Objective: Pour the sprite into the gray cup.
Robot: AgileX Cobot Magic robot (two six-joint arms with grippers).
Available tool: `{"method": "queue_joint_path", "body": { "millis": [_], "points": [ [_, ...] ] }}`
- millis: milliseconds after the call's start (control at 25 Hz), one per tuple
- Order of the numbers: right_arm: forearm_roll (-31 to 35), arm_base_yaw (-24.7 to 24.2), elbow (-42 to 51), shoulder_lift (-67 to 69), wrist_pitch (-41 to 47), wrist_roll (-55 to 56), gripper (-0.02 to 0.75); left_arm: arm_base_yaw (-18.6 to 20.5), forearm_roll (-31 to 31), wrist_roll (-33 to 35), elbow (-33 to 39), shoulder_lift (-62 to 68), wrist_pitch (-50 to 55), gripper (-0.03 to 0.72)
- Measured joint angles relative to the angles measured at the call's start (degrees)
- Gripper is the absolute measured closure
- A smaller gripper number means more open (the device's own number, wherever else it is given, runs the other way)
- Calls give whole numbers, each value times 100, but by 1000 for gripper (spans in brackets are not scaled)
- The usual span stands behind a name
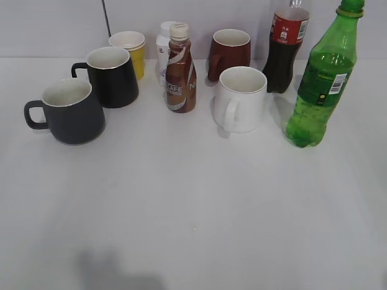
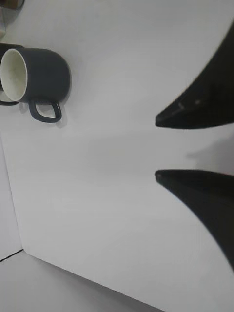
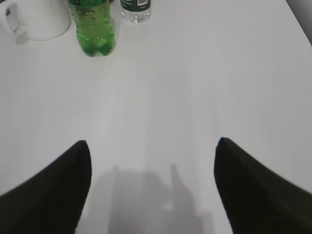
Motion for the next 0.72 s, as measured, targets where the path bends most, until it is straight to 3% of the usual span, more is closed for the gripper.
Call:
{"method": "queue_joint_path", "body": {
  "millis": [720],
  "points": [
    [0,0,0,0,0,0,150,0,0,0,0,0,0,463]
  ]
}}
